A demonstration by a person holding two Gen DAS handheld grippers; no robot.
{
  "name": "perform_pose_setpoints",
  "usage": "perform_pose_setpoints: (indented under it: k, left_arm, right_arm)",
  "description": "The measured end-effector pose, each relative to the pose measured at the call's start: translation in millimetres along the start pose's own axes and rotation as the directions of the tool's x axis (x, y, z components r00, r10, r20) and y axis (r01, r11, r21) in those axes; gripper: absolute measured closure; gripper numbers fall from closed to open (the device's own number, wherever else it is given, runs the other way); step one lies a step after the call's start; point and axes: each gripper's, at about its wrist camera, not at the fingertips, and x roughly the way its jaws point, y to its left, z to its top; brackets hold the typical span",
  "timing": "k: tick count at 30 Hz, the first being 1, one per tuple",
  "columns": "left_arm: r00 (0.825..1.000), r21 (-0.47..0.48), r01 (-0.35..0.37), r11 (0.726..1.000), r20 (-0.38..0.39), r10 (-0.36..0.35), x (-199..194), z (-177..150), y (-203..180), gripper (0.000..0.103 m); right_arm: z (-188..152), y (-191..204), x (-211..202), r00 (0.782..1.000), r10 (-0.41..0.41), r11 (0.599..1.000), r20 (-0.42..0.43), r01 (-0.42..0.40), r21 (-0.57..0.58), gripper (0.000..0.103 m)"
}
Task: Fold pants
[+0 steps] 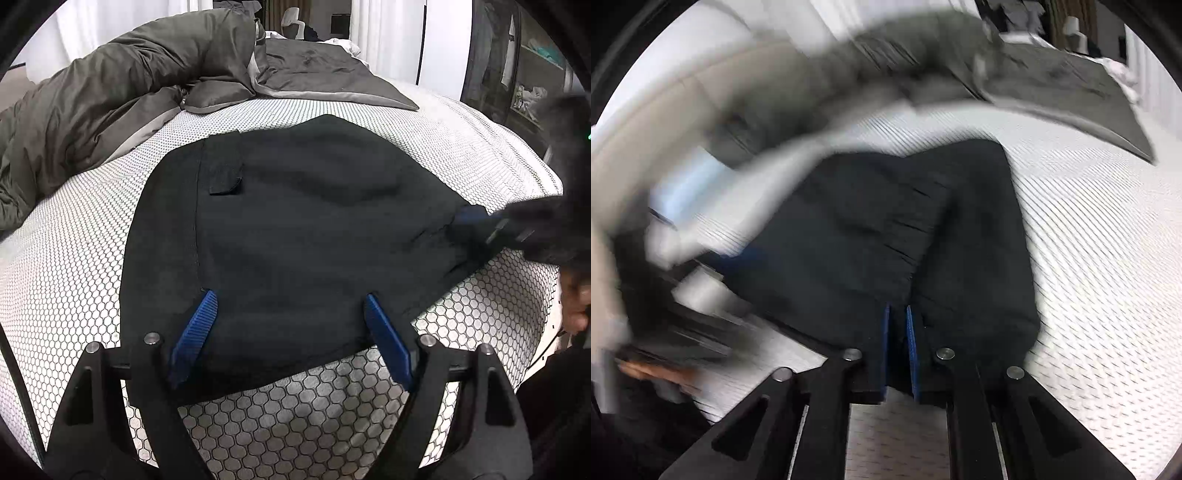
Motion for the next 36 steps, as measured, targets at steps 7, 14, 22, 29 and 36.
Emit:
perform_pose_setpoints:
  k: [7,14,22,29,36]
  left_arm:
    - [1.000,-0.015,-0.004,1.000,0.016,0.004,-4,8,-1,0.022]
    - [1.000,-0.050,0.002,0.999,0.012,-0.002,4,17,1,0.022]
    - [1.000,-0.028,-0.024,0.999,-0.004,0.024,12,17,0,0.022]
    - [0.998,-0.102,0.059,0.993,0.037,-0.056,6,28,-8,0.022]
    - [0.993,-0.069,0.118,0.991,0.006,-0.118,33,49,-59,0.022]
  right_arm:
    - [-2,-5,-32,0.986,0.008,1.000,0.168,-0.008,-0.002,0.073]
    - [13,0,-24,0.971,0.059,0.998,0.232,-0.059,-0.008,0.053]
    - [9,-2,-7,0.998,-0.039,0.999,0.045,0.040,-0.020,0.045]
    - [23,-52,-37,0.970,0.083,0.974,0.229,-0.128,0.188,0.045]
    - [56,-62,-12,0.961,0.158,0.948,0.225,-0.212,0.236,0.047]
